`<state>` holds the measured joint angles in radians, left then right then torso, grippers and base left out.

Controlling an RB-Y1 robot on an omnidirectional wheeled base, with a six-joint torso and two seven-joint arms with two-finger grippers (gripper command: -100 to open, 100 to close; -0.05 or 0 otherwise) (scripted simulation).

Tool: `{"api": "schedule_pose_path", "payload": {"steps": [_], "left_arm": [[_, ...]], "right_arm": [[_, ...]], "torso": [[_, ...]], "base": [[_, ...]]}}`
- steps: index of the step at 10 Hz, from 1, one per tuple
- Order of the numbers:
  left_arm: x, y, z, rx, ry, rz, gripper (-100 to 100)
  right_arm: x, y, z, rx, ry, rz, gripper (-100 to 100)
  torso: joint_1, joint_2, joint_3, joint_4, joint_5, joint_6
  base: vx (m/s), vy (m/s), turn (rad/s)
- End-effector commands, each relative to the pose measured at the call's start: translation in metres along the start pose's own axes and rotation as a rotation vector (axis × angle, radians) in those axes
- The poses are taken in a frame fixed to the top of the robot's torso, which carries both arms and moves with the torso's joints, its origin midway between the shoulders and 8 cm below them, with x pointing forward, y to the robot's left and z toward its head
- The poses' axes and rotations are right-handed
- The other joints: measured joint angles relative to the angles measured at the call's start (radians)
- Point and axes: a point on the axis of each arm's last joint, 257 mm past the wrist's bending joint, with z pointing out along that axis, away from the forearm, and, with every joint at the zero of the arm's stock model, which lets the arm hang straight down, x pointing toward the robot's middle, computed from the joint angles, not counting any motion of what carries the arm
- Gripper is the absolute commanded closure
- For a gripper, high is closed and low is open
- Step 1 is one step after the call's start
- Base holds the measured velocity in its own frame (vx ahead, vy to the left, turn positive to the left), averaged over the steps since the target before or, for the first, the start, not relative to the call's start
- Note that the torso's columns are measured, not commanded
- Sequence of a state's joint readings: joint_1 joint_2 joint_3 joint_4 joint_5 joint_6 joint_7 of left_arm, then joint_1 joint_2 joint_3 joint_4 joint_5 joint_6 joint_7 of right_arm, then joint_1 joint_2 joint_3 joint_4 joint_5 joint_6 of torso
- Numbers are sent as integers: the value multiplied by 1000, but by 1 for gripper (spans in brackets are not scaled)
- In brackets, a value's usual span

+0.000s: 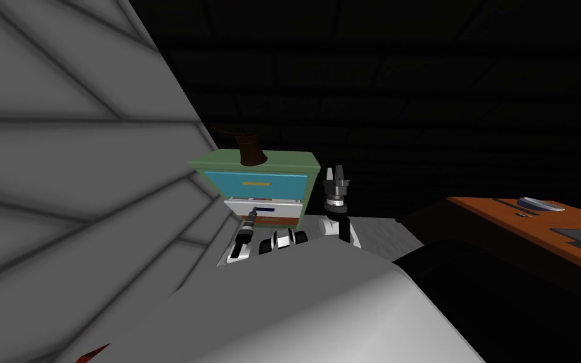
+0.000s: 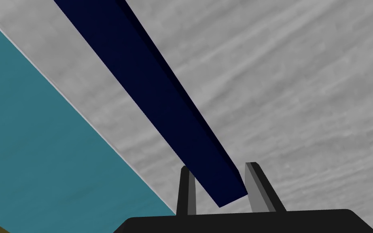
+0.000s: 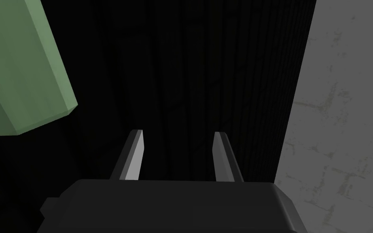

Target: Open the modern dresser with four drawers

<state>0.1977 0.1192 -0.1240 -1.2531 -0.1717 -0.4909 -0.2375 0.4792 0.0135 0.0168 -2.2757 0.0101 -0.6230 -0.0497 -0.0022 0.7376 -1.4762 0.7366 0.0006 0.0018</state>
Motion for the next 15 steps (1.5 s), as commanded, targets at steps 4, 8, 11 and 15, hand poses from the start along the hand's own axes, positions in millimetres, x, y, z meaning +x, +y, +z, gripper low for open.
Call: {"api": "schedule_pose_path", "payload": {"steps": [4, 8, 11, 15], "left_arm": [[0, -5, 1, 1, 10, -9, 100], [-5, -14, 6, -1, 15, -10, -100], [-12, -23, 15, -3, 12, -10, -100], [-26, -42, 32, -6, 5, -11, -100]], "right_arm": [[0, 0, 0, 0, 0, 0, 0], [0, 0, 0, 0, 0, 0, 0], [0, 0, 0, 0, 0, 0, 0], [0, 0, 0, 0, 0, 0, 0]], "torso": [[2, 6, 4, 2, 0, -2], [1, 6, 3, 3, -1, -1], [-1, -7, -4, 2, -2, 0], [3, 3, 2, 2, -1, -2]], "base": [[-136, 48, -11], [-167, 33, 13], [-20, 3, -14], [-40, 4, -21]]}}
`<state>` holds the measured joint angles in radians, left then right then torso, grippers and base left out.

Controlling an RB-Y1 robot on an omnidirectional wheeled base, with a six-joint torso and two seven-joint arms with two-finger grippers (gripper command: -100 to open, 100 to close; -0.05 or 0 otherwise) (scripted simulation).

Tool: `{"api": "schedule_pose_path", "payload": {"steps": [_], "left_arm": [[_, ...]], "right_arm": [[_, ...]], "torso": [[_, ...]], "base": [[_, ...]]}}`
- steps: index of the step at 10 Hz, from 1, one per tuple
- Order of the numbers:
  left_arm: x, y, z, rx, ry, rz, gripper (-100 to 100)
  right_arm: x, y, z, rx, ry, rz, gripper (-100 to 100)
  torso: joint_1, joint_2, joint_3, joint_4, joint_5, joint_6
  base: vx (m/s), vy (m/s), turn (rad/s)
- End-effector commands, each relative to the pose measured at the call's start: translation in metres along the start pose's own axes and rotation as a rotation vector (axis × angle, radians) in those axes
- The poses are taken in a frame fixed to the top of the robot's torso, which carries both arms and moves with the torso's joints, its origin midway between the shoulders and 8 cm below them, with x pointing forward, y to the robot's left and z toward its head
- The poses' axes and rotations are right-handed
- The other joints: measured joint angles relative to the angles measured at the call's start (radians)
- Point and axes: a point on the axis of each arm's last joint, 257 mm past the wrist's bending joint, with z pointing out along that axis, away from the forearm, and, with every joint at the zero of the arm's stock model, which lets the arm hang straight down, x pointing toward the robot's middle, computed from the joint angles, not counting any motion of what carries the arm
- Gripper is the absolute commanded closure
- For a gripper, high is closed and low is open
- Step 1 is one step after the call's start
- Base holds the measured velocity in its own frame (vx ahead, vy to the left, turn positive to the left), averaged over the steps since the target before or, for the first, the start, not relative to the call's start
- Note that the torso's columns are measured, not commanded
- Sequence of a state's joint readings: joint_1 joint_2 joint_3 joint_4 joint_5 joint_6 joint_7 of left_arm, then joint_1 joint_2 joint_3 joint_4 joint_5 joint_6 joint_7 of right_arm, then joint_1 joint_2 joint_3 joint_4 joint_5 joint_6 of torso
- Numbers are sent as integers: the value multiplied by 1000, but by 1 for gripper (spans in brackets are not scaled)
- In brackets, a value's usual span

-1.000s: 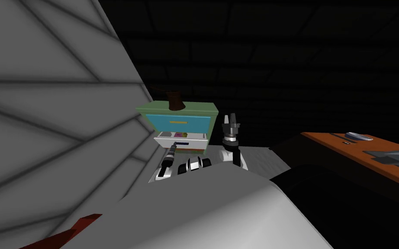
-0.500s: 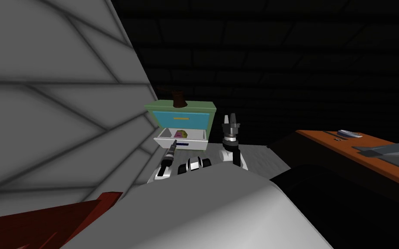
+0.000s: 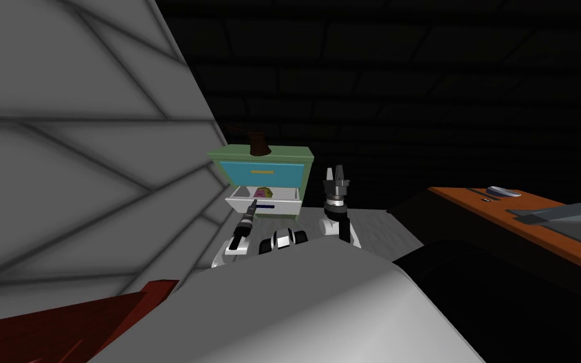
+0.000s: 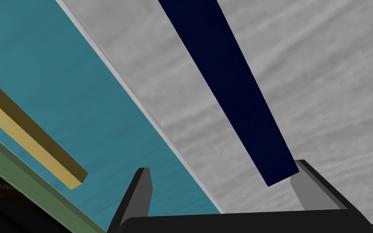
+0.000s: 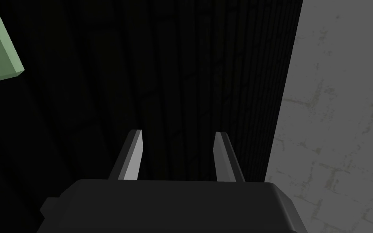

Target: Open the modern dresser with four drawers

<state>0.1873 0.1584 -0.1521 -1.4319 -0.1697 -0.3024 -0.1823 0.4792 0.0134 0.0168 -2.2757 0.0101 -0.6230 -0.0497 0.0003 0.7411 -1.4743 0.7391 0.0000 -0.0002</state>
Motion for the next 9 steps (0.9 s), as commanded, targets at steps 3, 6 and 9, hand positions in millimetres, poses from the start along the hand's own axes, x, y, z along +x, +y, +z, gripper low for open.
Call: {"api": "schedule_pose_path", "payload": {"steps": [3, 6, 9], "left_arm": [[-5, -7, 9, -24, 2, -4, -100], [-2, 0, 7, -44, 7, -5, 0], [-2, 3, 5, -51, 8, -5, 0]], "right_arm": [[0, 0, 0, 0, 0, 0, 0], [0, 0, 0, 0, 0, 0, 0], [0, 0, 0, 0, 0, 0, 0]], "torso": [[-4, 5, 2, 7, -4, 0], [-2, -1, -1, 2, -2, 0], [-1, -2, -1, 0, 0, 0]], "base": [[-40, 9, -10], [0, 0, 0], [0, 0, 0]]}}
